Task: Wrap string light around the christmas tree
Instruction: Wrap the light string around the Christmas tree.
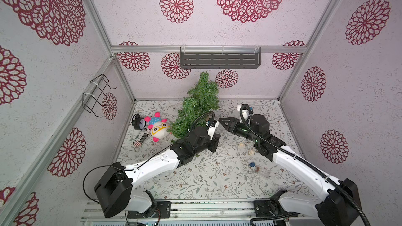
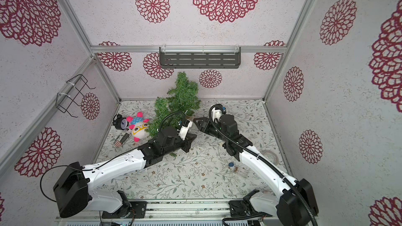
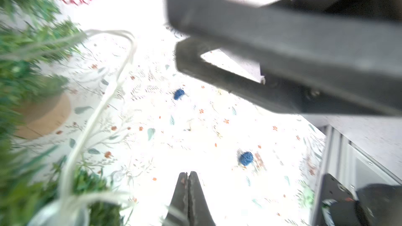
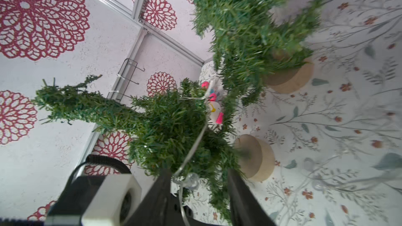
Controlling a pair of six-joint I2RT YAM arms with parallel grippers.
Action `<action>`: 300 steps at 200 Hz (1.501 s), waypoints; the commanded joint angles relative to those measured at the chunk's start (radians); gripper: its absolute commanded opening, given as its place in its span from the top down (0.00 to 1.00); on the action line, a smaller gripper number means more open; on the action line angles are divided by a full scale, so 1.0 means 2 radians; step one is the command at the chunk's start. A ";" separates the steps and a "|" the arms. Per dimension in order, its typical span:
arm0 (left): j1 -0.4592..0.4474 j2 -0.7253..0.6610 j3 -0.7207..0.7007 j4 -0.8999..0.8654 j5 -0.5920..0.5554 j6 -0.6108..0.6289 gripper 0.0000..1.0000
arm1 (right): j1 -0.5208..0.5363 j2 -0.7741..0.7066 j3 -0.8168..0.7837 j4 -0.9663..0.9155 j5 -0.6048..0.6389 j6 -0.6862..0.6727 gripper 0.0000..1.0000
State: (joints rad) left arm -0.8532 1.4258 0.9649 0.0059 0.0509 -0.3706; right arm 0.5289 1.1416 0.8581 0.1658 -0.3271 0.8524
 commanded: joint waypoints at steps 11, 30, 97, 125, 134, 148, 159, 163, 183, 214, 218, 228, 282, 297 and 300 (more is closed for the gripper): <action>0.021 0.019 0.036 -0.096 0.077 -0.046 0.99 | -0.005 -0.042 -0.061 -0.012 0.004 -0.124 0.41; 0.035 0.021 0.058 -0.116 0.109 -0.076 0.99 | -0.001 -0.061 -0.134 0.052 -0.026 -0.167 0.32; 0.039 0.034 0.108 -0.163 0.144 -0.081 0.97 | 0.104 -0.057 -0.215 0.214 0.051 -0.297 0.31; 0.039 0.038 0.114 -0.165 0.143 -0.078 0.97 | 0.114 -0.013 -0.194 0.252 0.064 -0.293 0.38; 0.039 0.038 0.116 -0.167 0.143 -0.077 0.96 | 0.117 -0.004 -0.190 0.257 0.073 -0.291 0.41; 0.039 0.038 0.118 -0.167 0.143 -0.076 0.96 | 0.118 0.007 -0.190 0.273 0.079 -0.283 0.48; 0.039 0.036 0.120 -0.165 0.142 -0.074 0.95 | 0.118 0.014 -0.188 0.280 0.073 -0.271 0.56; 0.039 0.035 0.120 -0.165 0.140 -0.074 0.95 | 0.118 0.016 -0.188 0.282 0.070 -0.266 0.58; 0.039 0.026 0.118 -0.150 0.135 -0.075 0.88 | 0.118 0.021 -0.192 0.284 0.070 -0.234 0.76; 0.039 -0.003 0.094 -0.113 0.144 -0.089 0.50 | 0.118 0.012 -0.195 0.279 0.067 -0.180 0.94; 0.039 -0.008 0.088 -0.109 0.144 -0.090 0.47 | 0.118 0.010 -0.195 0.276 0.066 -0.174 0.95; 0.039 -0.023 0.074 -0.106 0.143 -0.092 0.41 | 0.116 0.001 -0.192 0.265 0.066 -0.160 0.97; 0.037 -0.107 -0.015 -0.073 0.114 -0.082 0.26 | 0.089 -0.023 -0.142 0.167 0.065 -0.087 1.00; 0.031 -0.116 -0.031 -0.067 0.102 -0.074 0.24 | 0.088 -0.023 -0.128 0.161 0.066 -0.074 1.00; 0.029 -0.118 -0.035 -0.066 0.098 -0.071 0.24 | 0.088 -0.023 -0.126 0.160 0.066 -0.072 1.00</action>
State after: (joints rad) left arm -0.7788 1.2160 0.9398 -0.1879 0.2996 -0.5385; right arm 0.7128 1.1263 0.5468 0.5152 -0.2043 0.6270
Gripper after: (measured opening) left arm 0.752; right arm 0.045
